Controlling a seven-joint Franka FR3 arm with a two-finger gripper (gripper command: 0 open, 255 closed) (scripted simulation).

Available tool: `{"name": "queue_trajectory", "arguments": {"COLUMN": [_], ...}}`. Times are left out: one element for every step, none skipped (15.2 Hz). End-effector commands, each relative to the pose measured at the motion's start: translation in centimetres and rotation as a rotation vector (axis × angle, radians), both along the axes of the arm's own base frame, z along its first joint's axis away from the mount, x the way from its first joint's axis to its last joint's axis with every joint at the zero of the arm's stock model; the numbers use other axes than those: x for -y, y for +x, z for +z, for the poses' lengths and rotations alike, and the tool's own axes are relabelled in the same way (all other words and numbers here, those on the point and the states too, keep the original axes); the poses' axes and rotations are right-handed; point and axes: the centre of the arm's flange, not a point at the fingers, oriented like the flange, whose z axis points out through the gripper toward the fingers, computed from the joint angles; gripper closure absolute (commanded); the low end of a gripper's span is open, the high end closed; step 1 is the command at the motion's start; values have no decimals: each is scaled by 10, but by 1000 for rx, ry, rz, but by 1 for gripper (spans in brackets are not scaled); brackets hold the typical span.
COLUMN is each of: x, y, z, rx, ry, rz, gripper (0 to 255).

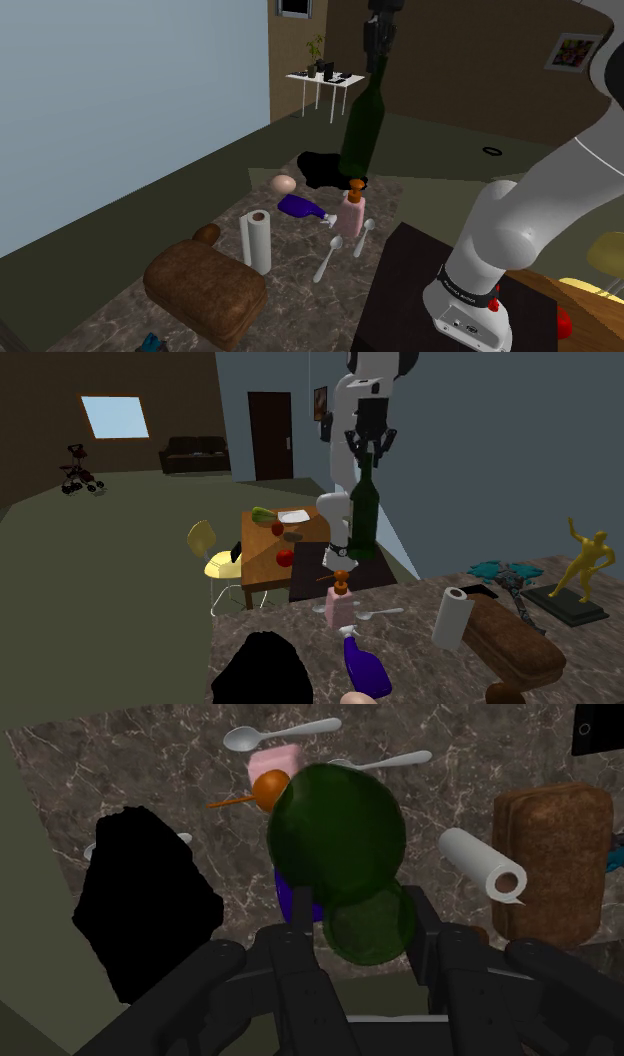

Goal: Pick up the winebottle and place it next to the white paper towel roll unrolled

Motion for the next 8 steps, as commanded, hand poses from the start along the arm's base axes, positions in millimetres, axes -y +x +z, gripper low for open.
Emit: {"name": "queue_trajectory", "arguments": {"x": [-28, -41, -54, -67, -81, -94, -107, -120], "y": [3, 3, 3, 4, 4, 5, 5, 6], "z": [-1, -1, -1, 0, 0, 0, 0, 0], "rx": [1, 1, 1, 1, 1, 1, 1, 1], "ry": [0, 0, 0, 0, 0, 0, 0, 0], "rz": [-2, -2, -2, -2, -2, -2, -2, -2], "gripper": [255, 255, 255, 255, 255, 255, 255, 255]}}
